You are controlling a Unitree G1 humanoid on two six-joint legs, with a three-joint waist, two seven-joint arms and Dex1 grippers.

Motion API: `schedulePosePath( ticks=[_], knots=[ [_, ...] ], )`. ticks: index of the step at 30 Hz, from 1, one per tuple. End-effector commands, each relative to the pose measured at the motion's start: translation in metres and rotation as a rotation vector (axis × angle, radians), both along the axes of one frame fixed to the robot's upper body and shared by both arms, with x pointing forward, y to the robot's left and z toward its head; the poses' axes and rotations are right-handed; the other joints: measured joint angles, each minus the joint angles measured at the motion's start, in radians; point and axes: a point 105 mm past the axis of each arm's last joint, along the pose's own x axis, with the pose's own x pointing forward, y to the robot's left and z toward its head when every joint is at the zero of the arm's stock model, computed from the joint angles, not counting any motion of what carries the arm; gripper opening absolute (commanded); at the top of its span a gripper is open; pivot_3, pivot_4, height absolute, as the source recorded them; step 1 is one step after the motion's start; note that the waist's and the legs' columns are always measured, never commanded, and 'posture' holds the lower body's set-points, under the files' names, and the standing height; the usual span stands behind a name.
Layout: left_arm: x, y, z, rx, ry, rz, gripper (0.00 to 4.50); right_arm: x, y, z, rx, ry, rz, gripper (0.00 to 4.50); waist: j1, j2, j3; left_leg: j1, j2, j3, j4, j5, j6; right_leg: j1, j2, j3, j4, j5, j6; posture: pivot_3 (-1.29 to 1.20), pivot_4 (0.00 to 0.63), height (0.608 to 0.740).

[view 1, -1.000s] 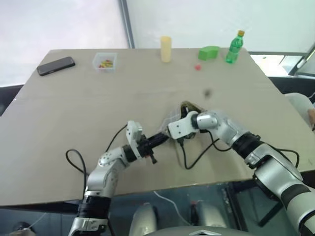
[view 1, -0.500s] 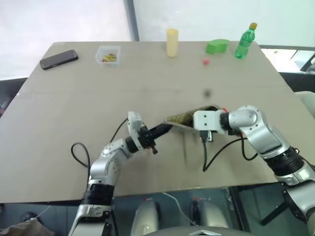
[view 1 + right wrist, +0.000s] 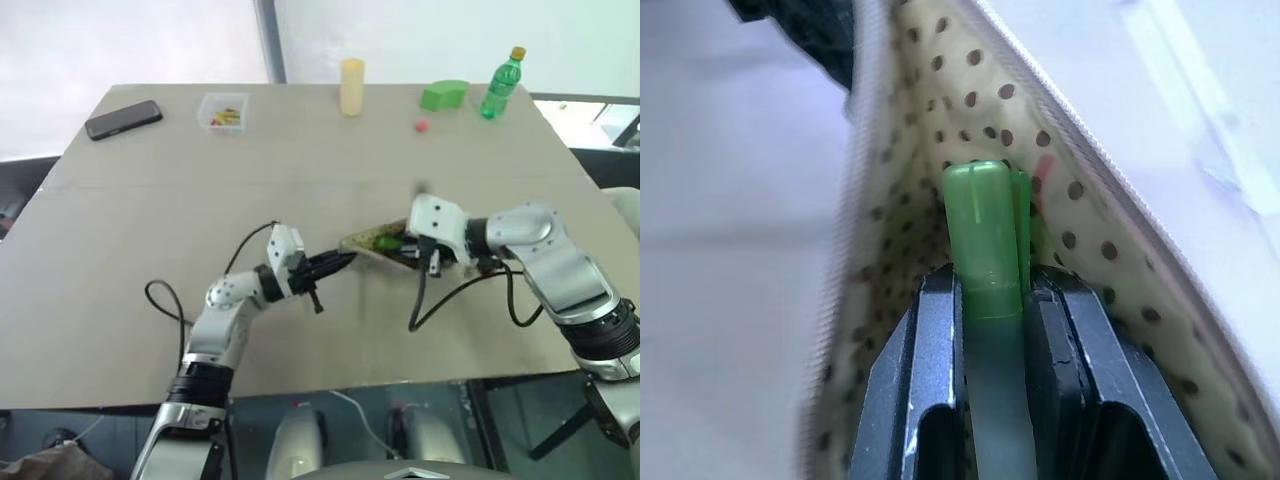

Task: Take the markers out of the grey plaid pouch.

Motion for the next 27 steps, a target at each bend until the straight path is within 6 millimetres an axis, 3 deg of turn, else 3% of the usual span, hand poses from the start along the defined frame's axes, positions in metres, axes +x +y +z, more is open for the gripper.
schedulePosePath(
  ticks=[1, 3, 7, 9, 12, 16, 19, 22, 27],
  knots=[
    [0.005, -0.001, 0.003, 0.019, -0.043, 0.023, 0.00, -0.007, 0.008, 0.027, 0.089, -0.071, 0.038, 0.33, 0.000, 0.000, 0.000, 0.000, 0.000, 0.000, 0.000, 0.000, 0.000, 0.000, 0.000, 0.000, 0.000, 0.000, 0.000, 0.00, 0.150, 0.740],
    [0.009, 0.003, 0.000, 0.022, -0.025, 0.051, 0.00, -0.009, 0.006, 0.036, 0.160, -0.084, 0.032, 0.33, 0.000, 0.000, 0.000, 0.000, 0.000, 0.000, 0.000, 0.000, 0.000, 0.000, 0.000, 0.000, 0.000, 0.000, 0.000, 0.00, 0.150, 0.740],
    [0.012, 0.010, -0.006, 0.042, -0.023, 0.079, 0.00, -0.007, -0.004, 0.097, 0.541, -0.112, -0.033, 0.32, 0.000, 0.000, 0.000, -0.001, 0.000, 0.000, 0.000, 0.000, 0.000, 0.000, 0.000, 0.000, 0.000, 0.000, 0.000, 0.00, 0.150, 0.740],
    [0.013, 0.016, -0.009, 0.066, -0.038, 0.106, 0.00, 0.001, -0.027, 0.128, 0.706, -0.147, -0.136, 0.32, 0.000, 0.000, 0.000, -0.001, 0.000, 0.000, 0.000, 0.000, 0.000, 0.000, 0.000, -0.001, 0.000, 0.000, 0.000, 0.00, 0.150, 0.740],
    [0.018, 0.027, -0.008, 0.085, -0.066, 0.156, 0.00, 0.009, -0.063, 0.146, 0.769, -0.206, -0.295, 0.32, 0.005, 0.000, 0.000, 0.000, 0.000, -0.001, 0.000, 0.000, 0.000, 0.001, 0.000, -0.002, 0.001, 0.000, 0.000, 0.00, 0.150, 0.740],
    [0.032, 0.061, -0.001, 0.139, -0.152, 0.323, 0.00, 0.034, -0.128, 0.112, 0.580, -0.197, -0.673, 0.32, 0.003, -0.001, 0.000, -0.001, -0.001, -0.001, 0.000, 0.000, 0.000, 0.001, -0.001, -0.002, -0.001, 0.000, 0.000, 0.00, 0.150, 0.740],
    [0.032, 0.068, -0.001, 0.193, -0.218, 0.332, 0.00, 0.052, -0.154, 0.078, 0.477, -0.122, -0.849, 0.32, -0.005, 0.000, 0.000, 0.000, -0.001, 0.000, 0.000, 0.000, 0.001, 0.001, -0.001, -0.001, 0.000, 0.000, 0.000, 0.00, 0.150, 0.740],
    [0.031, 0.072, 0.000, 0.184, -0.237, 0.341, 0.00, 0.066, -0.165, 0.034, 0.380, -0.022, -0.924, 0.32, -0.009, 0.001, 0.000, 0.001, 0.000, 0.000, -0.001, 0.000, 0.000, 0.001, 0.000, -0.001, 0.000, 0.000, 0.000, 0.00, 0.150, 0.740],
    [0.029, 0.076, -0.001, 0.187, -0.247, 0.344, 0.00, 0.077, -0.162, -0.026, 0.264, 0.105, -0.928, 0.32, -0.010, 0.001, 0.000, 0.000, 0.000, 0.001, -0.001, 0.000, 0.000, 0.000, -0.001, 0.000, 0.000, 0.000, 0.000, 0.00, 0.150, 0.740]
  ],
)
